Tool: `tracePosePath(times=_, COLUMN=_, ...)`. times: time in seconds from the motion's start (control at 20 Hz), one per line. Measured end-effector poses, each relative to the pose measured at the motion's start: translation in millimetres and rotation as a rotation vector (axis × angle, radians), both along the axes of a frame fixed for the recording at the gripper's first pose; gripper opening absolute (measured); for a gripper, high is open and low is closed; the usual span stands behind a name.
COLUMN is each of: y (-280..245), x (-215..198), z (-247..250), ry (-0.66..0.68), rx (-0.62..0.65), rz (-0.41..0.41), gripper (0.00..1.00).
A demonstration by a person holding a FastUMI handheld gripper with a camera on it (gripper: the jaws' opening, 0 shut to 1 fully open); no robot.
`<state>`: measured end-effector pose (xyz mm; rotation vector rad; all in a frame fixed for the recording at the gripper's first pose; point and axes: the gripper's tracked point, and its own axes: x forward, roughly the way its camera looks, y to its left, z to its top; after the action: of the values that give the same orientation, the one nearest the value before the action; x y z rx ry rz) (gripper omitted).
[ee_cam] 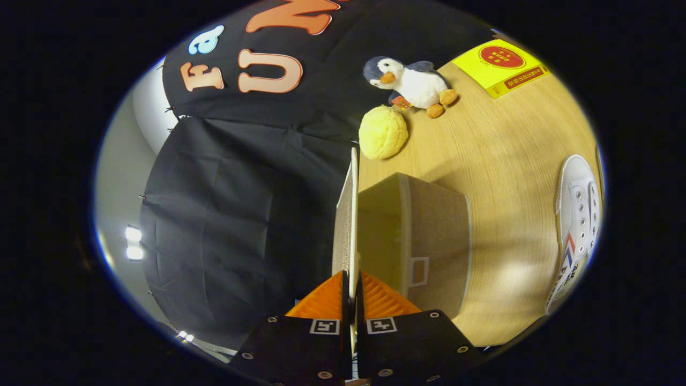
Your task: Open the storage box then place both shoes into the box .Put the left shoe in first, then the right shoe, with the right side of both shoes facing outward in a uniform manner.
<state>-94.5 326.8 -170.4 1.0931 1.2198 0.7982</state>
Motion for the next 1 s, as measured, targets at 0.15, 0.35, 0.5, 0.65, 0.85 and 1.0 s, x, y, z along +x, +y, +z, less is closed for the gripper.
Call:
tracePosePath(times=0.15, y=14.4, x=6.1, z=37.3, ry=-0.059, rx=0.029, rz=0.009, gripper=0.05)
tracePosePath(times=0.35, y=45.5, x=12.2, z=78.3, ry=-0.152, rx=0.05, rz=0.043, gripper=0.07)
tracePosePath(times=0.5, y=74.9, x=14.4, z=100.4, ry=-0.201, rx=0.061, rz=0.07, gripper=0.09)
tracePosePath(times=0.65, y=103.2, x=16.2, z=112.3, ry=-0.214, rx=0.055, rz=0.088, gripper=0.09)
tracePosePath(times=0.85, y=146.5, x=14.0, z=121.7, ry=-0.213, rx=0.055, rz=0.122, gripper=0.09)
tracePosePath(times=1.0, y=178.5, x=10.5, z=125.2, ry=-0.224, rx=0.048, rz=0.157, gripper=0.1)
